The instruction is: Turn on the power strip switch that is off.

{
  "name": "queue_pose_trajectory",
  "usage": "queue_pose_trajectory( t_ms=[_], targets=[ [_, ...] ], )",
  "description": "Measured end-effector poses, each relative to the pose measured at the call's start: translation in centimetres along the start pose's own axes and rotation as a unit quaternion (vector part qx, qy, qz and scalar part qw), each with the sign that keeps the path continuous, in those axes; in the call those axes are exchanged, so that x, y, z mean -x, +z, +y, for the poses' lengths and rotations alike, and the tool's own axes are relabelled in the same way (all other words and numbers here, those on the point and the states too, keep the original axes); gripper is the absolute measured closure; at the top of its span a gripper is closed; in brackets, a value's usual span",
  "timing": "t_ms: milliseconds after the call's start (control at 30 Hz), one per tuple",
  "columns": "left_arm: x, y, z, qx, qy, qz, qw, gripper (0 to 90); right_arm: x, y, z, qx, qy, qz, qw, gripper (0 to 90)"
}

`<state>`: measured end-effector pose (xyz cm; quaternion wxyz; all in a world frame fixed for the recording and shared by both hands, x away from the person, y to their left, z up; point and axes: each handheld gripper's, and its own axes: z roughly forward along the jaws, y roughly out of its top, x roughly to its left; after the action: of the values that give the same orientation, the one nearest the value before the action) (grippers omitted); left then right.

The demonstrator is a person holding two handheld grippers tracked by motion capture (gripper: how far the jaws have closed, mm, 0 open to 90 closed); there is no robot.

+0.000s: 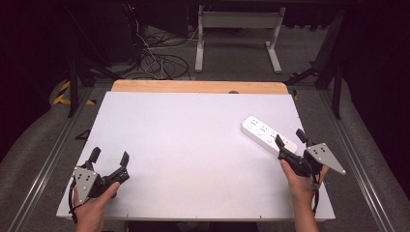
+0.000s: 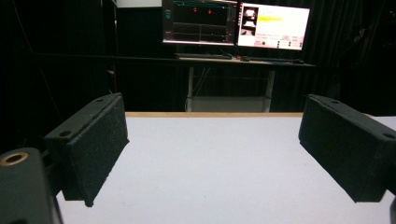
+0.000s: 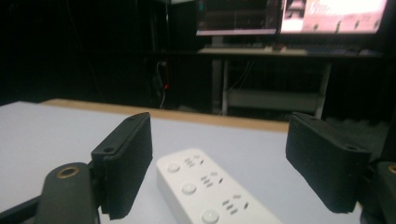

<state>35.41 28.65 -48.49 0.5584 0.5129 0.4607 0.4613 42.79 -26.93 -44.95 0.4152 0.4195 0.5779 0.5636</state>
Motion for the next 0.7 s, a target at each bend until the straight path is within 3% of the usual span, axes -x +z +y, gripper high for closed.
queue_pose_trajectory(
  t_ms=[33,333,567,700],
  targets=[
    [0.0,0.0,0.0,0.0,0.001,0.0,1.0,8.7,-0.1,-0.2,0.2,0.029,-0.004,-0.006,0.9996,20.7],
    [-0.1,-0.1,0.1,0.003,-0.003,0.002,1.0,8.7,0.5,-0.9,-0.1,0.06,0.026,-0.027,0.9975,16.2],
    [0.0,0.0,0.1,0.004,-0.003,0.001,1.0,8.6,0.2,-1.4,-0.3,0.057,0.019,-0.03,0.9977,15.9],
    [0.0,0.0,0.1,0.004,-0.003,-0.001,1.0,8.6,-0.1,-1.1,-0.5,0.045,-0.002,-0.033,0.9984,17.3]
  ],
)
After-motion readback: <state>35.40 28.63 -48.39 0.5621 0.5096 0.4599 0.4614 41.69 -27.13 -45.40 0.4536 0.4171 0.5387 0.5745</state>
